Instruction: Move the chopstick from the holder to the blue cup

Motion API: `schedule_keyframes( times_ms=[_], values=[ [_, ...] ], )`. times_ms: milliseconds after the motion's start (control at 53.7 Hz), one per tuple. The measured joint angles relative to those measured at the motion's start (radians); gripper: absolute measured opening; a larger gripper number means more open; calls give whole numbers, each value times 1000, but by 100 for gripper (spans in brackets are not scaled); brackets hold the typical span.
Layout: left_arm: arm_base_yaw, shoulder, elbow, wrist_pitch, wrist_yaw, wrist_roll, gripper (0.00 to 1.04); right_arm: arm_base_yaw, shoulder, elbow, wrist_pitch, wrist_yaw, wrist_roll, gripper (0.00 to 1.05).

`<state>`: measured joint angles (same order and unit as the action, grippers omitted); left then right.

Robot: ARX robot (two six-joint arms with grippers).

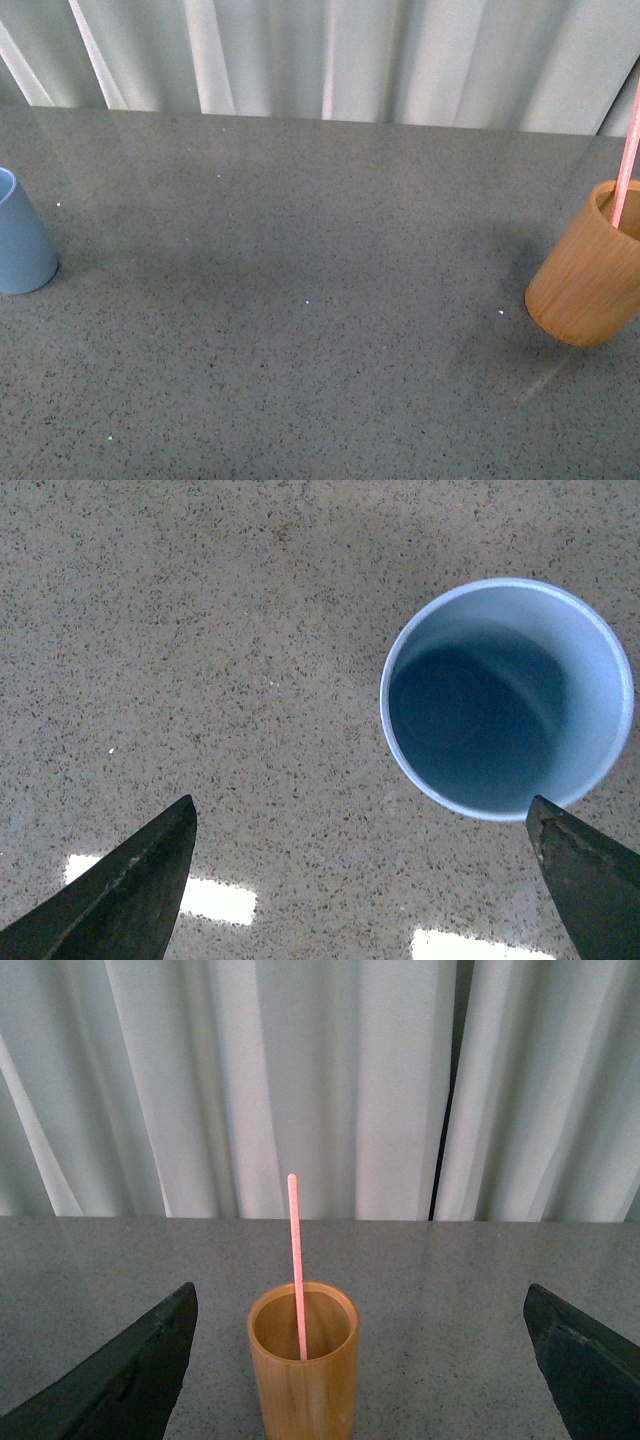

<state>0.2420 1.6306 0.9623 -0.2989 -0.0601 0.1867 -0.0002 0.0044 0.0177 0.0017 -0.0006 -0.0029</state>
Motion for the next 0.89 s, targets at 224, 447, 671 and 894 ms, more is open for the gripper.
schedule_keyframes(
  times_ms=[224, 447, 671, 894],
  values=[
    [-26, 78, 63, -1, -19, -31, 98, 0, 0, 0, 0, 0, 0, 95],
    [-48, 127, 77, 11, -50, -46, 98, 0, 0, 0, 0, 0, 0, 95],
    [-52, 198, 82, 36, -77, -71, 98, 0, 0, 0, 0, 0, 0, 95],
    [-53, 263, 99, 54, -75, -121, 98, 0, 0, 0, 0, 0, 0, 95]
  ],
)
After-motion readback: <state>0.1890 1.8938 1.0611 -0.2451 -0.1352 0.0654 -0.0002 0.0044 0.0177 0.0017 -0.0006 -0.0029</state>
